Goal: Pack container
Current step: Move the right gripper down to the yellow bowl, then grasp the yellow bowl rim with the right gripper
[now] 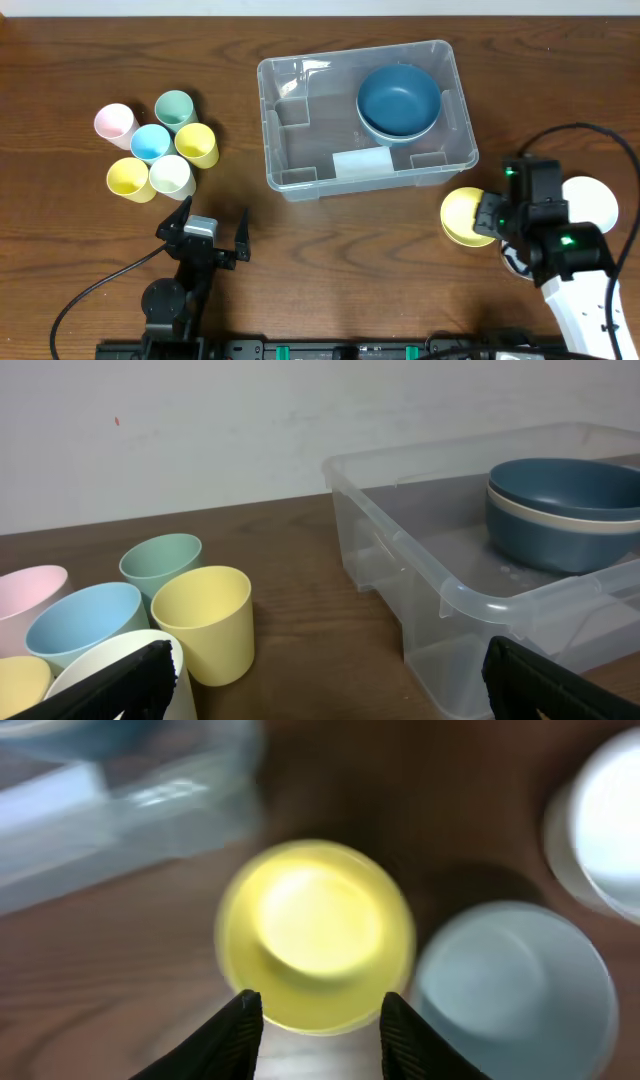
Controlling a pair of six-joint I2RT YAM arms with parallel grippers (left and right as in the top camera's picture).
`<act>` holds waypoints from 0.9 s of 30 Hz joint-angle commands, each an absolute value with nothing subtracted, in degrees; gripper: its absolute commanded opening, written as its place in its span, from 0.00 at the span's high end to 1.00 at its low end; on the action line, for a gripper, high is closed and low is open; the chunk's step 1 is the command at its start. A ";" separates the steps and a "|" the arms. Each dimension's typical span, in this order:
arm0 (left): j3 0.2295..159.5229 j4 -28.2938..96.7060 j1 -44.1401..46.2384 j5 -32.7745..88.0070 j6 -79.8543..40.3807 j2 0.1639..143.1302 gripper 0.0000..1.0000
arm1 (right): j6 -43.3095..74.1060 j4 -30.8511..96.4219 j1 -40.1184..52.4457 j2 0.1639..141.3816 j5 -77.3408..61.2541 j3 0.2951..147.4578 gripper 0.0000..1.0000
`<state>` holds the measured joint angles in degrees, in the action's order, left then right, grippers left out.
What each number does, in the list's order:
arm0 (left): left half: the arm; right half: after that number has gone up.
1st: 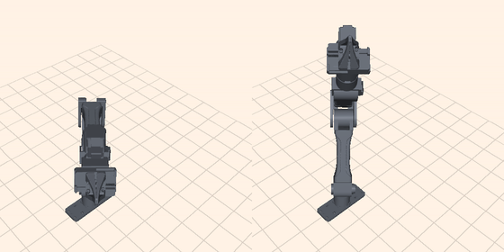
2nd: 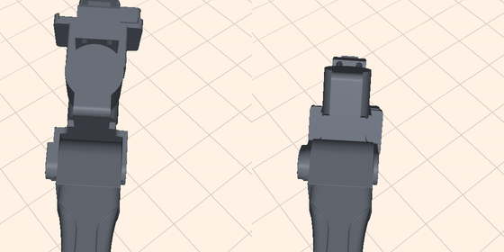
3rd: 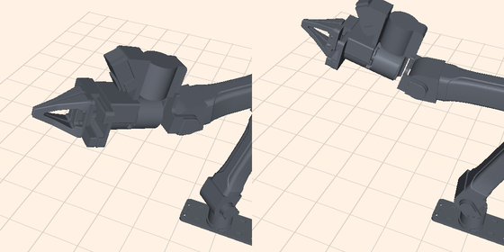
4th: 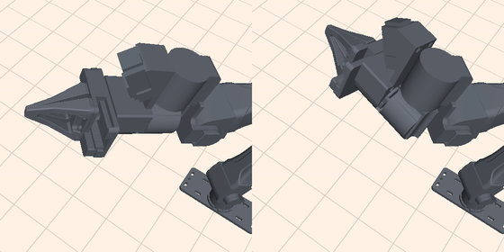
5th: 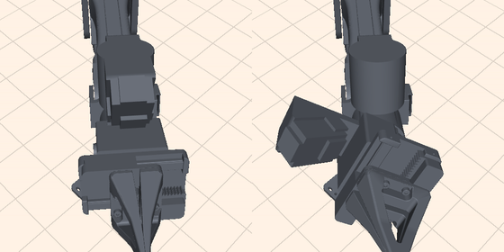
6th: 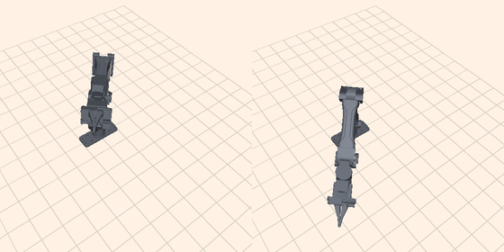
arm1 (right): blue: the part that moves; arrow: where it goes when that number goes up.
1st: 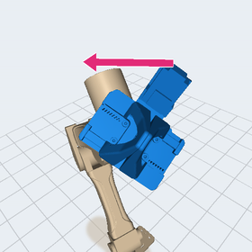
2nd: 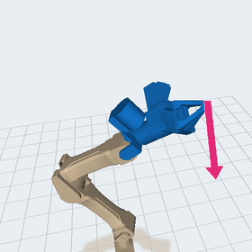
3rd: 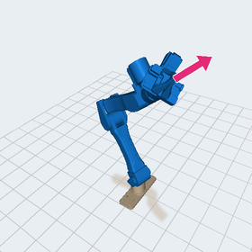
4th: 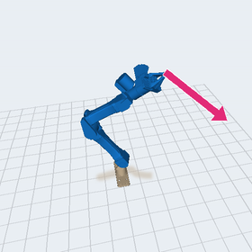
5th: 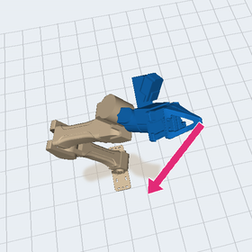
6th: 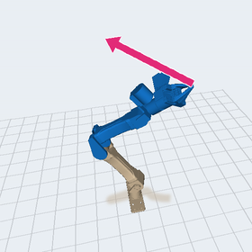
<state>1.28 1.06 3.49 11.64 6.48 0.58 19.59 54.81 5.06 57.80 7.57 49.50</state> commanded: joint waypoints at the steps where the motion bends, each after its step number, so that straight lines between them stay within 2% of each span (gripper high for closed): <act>1: 0.23 2.96 3.62 12.47 7.49 0.23 0.02 | 22.70 56.80 1.17 59.18 6.39 49.67 0.61; 6: 0.23 2.96 3.62 12.47 7.49 0.23 0.02 | 30.11 61.14 0.30 60.60 2.83 49.67 0.60; 12: 0.23 2.96 3.62 12.47 7.49 0.23 0.02 | 37.28 60.38 1.17 61.98 0.12 49.39 0.59; 27: 0.23 2.96 3.62 12.47 7.49 0.23 0.02 | 49.71 47.16 1.19 72.64 -4.49 41.28 0.64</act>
<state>1.28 1.06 3.49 11.64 6.48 0.58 46.15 47.83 0.64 71.46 -3.68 41.98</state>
